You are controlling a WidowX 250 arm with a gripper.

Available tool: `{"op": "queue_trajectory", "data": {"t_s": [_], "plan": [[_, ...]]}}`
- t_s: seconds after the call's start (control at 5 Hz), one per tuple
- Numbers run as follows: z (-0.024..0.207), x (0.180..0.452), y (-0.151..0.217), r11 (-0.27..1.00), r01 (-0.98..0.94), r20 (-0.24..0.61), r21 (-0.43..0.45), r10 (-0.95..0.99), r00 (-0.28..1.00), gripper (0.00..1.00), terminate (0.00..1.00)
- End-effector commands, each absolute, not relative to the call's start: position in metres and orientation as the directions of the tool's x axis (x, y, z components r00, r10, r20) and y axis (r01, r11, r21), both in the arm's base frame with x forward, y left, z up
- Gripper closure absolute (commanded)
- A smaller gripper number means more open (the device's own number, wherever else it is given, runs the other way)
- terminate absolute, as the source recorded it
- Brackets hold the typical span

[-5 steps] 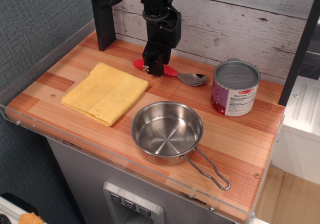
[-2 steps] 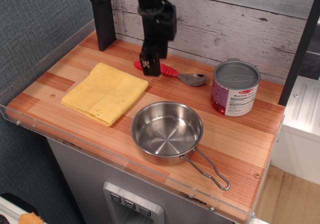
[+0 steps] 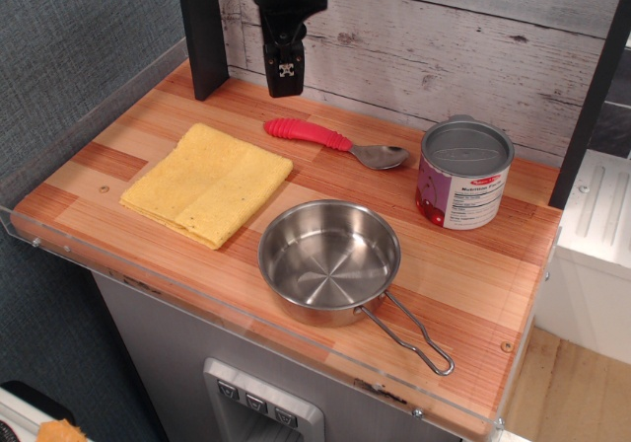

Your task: Move red spoon above yellow cloth

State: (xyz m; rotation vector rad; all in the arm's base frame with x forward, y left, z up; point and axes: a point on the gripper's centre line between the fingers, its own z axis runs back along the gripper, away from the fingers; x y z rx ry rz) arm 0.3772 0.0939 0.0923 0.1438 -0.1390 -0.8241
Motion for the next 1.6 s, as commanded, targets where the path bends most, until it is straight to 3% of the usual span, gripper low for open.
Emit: {"op": "queue_trajectory", "data": {"t_s": [0.0,0.6,1.2,1.4], "plan": [[0.146,0.333,0.065,0.923,0.360,0.115,0.138,-0.375,0.920,0.00,0.00],[0.150,0.291,0.010,0.971,0.239,0.122,0.027,-0.241,0.963,0.00,0.00],[0.141,0.290,0.007,0.976,0.220,0.089,0.007,-0.219,0.972,0.00,0.00],[0.141,0.290,0.007,0.976,0.220,0.089,0.007,-0.219,0.972,0.00,1.00]]}}
